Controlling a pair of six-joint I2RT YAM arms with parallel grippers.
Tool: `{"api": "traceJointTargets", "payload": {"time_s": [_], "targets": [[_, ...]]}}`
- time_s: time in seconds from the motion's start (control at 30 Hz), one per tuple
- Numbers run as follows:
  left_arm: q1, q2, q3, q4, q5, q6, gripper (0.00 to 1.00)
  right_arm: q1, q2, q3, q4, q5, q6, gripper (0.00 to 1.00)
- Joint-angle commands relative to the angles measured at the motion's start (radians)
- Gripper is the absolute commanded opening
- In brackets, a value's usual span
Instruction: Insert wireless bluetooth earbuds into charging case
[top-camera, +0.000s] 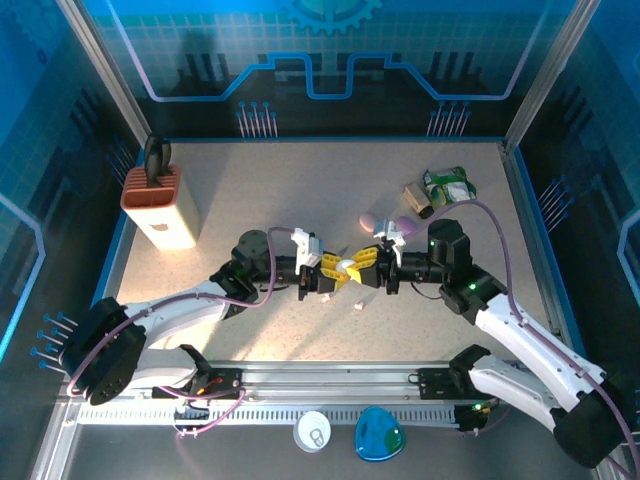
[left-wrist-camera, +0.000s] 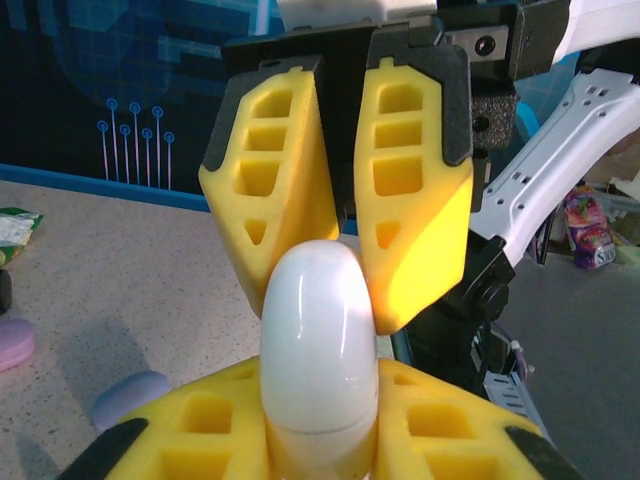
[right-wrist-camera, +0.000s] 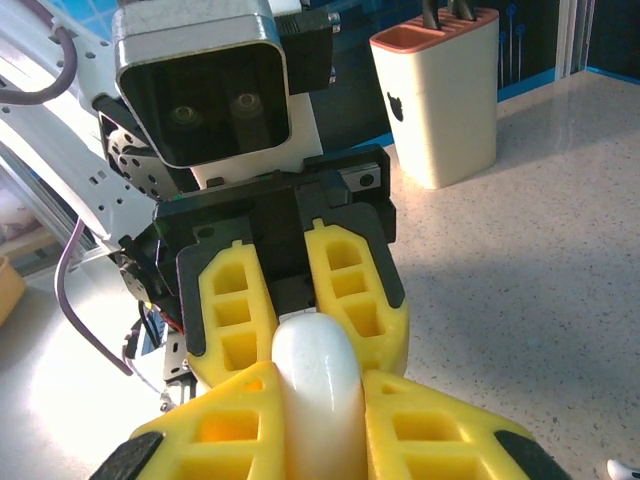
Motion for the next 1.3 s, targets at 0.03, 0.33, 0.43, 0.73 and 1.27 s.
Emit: {"api": "traceJointTargets", "payload": {"time_s": [0.03,0.33,0.43,0.73,1.27], "targets": [[-0.002,-0.007,0.010,0.072,0.006,-0.045,0.34,0.008,-0.034,-0.021,0.114,-0.020,0.045,0.12],[-0.001,-0.004,-0.003,0.078,-0.014,-0.067,0.56,0.006,-0.037,-0.027,0.130,-0.020,0.047,0.12],[-0.002,-0.002,-0.009,0.117,-0.014,-0.095,0.51,0.006,-0.034,-0.021,0.118,-0.022,0.039,0.12],[-0.001,0.000,-0.009,0.136,-0.005,-0.105,0.28,0.006,-0.035,-0.021,0.118,-0.015,0.041,0.12],[0.000,0.039,-0.002,0.140,-0.020,-0.097,0.38,0.006,-0.022,-0.033,0.162,-0.017,0.065,0.12]]}}
